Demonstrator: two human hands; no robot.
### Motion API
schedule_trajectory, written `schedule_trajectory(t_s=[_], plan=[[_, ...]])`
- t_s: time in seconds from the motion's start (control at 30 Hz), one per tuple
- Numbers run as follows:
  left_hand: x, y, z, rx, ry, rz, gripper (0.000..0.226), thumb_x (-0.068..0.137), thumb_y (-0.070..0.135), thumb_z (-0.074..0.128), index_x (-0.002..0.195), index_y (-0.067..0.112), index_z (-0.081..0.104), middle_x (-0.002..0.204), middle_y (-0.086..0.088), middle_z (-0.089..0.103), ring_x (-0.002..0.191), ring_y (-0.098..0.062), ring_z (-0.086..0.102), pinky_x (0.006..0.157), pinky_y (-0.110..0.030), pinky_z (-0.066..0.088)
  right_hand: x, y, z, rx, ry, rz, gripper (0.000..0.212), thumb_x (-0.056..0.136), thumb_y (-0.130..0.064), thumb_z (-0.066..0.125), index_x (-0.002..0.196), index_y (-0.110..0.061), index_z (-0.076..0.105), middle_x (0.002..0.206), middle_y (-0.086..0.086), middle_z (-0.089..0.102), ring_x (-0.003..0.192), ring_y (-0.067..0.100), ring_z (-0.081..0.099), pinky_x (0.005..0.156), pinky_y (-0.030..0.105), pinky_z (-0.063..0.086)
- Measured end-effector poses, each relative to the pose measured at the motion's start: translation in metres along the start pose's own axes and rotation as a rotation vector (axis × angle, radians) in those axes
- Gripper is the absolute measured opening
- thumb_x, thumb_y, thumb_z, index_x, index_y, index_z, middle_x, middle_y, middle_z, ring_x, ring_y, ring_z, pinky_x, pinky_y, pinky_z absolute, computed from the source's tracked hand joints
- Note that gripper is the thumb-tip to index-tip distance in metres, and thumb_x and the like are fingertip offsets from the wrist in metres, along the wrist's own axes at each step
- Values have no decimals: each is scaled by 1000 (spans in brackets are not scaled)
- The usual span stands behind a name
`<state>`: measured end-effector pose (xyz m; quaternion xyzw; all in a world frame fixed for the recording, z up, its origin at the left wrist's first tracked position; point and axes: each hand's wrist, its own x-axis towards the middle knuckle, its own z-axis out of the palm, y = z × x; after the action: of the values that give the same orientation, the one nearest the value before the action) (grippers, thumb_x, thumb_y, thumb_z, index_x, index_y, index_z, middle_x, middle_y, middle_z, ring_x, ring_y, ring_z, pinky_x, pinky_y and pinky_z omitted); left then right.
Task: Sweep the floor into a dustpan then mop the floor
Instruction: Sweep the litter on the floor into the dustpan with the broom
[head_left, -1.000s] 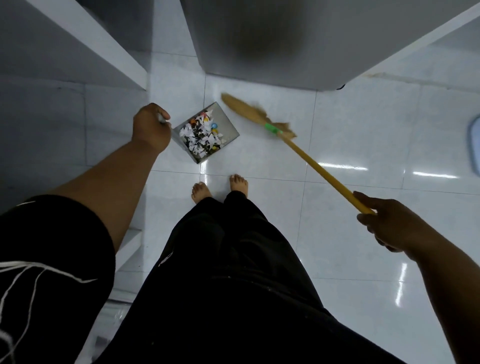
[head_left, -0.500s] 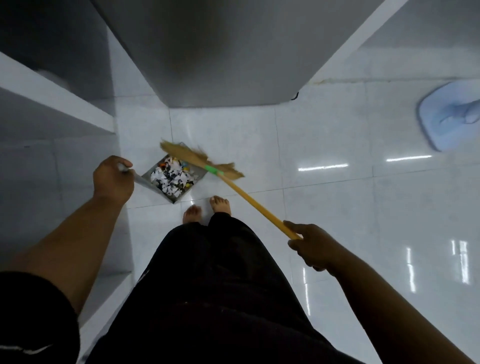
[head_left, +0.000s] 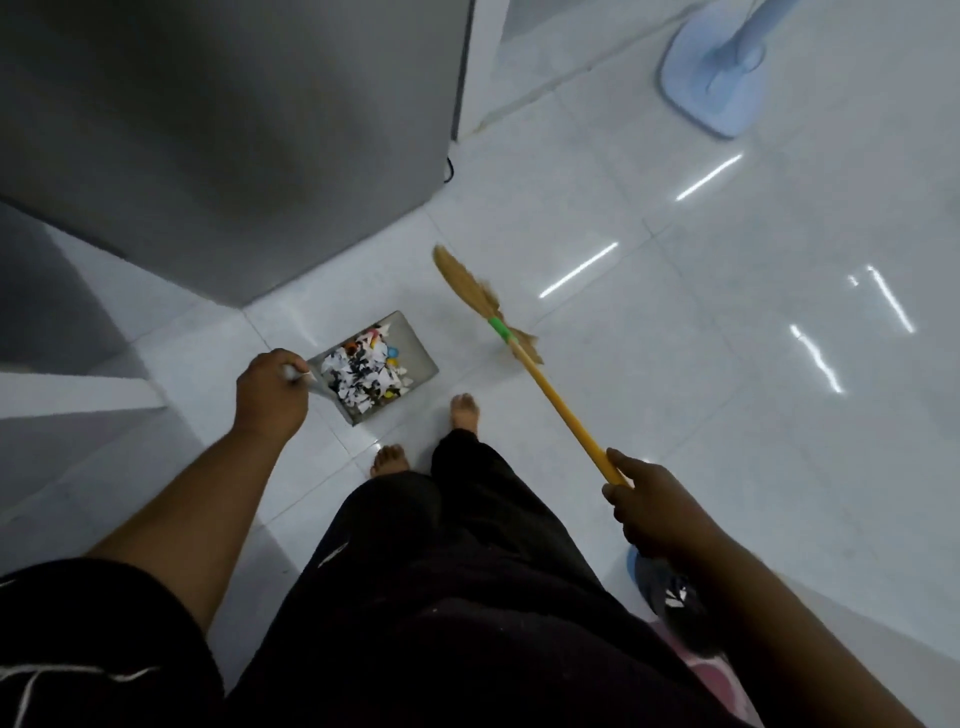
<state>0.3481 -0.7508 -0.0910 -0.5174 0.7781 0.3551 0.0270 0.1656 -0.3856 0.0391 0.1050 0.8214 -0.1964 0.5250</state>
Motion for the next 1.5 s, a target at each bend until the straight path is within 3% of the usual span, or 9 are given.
schedule_trajectory(t_s=[0.23, 0.43, 0.63, 0.73, 0.87, 1.1, 1.3, 1.5], plan=[[1, 65, 36, 24, -110, 172, 23, 85, -2, 57, 82, 21, 61, 102, -8, 64, 93, -25, 60, 77, -23, 42, -23, 69, -23, 179, 188, 61, 51, 94, -16, 52, 143, -23, 39, 69, 9, 51, 40, 11, 40, 36, 20, 34], [-12, 140, 71, 13, -187, 235, 18, 87, 0, 59, 83, 18, 62, 102, -8, 66, 93, -25, 62, 78, -27, 46, -19, 131, -51, 302, 213, 102, 51, 96, -16, 49, 145, -20, 36, 74, 11, 49, 42, 13, 40, 38, 21, 34], [-40, 224, 123, -11, -272, 277, 20, 88, 1, 58, 84, 21, 62, 103, 3, 66, 94, -16, 60, 71, -14, 42, -1, 193, -87, 546, 204, 168, 45, 96, -15, 47, 140, -18, 42, 74, 13, 47, 41, 14, 37, 40, 23, 30], [-55, 262, 149, 3, -302, 325, 23, 89, 2, 58, 83, 24, 61, 103, 5, 66, 90, -16, 61, 70, -18, 45, -2, 218, -99, 691, 171, 166, 38, 94, -13, 47, 132, -15, 48, 73, 12, 44, 43, 15, 35, 43, 24, 27], [-72, 308, 183, 31, -377, 424, 28, 89, 4, 61, 79, 30, 61, 102, 6, 67, 88, -17, 62, 74, -26, 50, -16, 243, -111, 856, 173, 179, 18, 90, -14, 50, 106, -19, 57, 55, 1, 37, 39, 12, 29, 41, 21, 23], [-88, 385, 231, 104, -536, 648, 10, 89, 11, 65, 90, 22, 65, 99, 6, 67, 94, -20, 63, 82, -37, 53, -47, 250, -95, 1136, 220, 221, 6, 89, -14, 51, 85, -13, 54, 52, -2, 33, 40, 13, 24, 40, 20, 21], [-109, 439, 266, 169, -729, 817, 6, 90, 11, 65, 93, 16, 65, 102, -1, 67, 95, -19, 60, 80, -28, 47, -83, 227, -61, 1431, 265, 295, 1, 88, -15, 51, 88, -14, 51, 56, -1, 31, 44, 12, 21, 41, 20, 18], [-131, 484, 292, 254, -913, 1036, 6, 89, 11, 66, 95, 12, 64, 101, -5, 67, 95, -18, 60, 81, -25, 45, -109, 193, -19, 1700, 342, 364, 18, 89, -20, 53, 100, -6, 56, 60, 1, 33, 46, 12, 22, 42, 20, 16]])
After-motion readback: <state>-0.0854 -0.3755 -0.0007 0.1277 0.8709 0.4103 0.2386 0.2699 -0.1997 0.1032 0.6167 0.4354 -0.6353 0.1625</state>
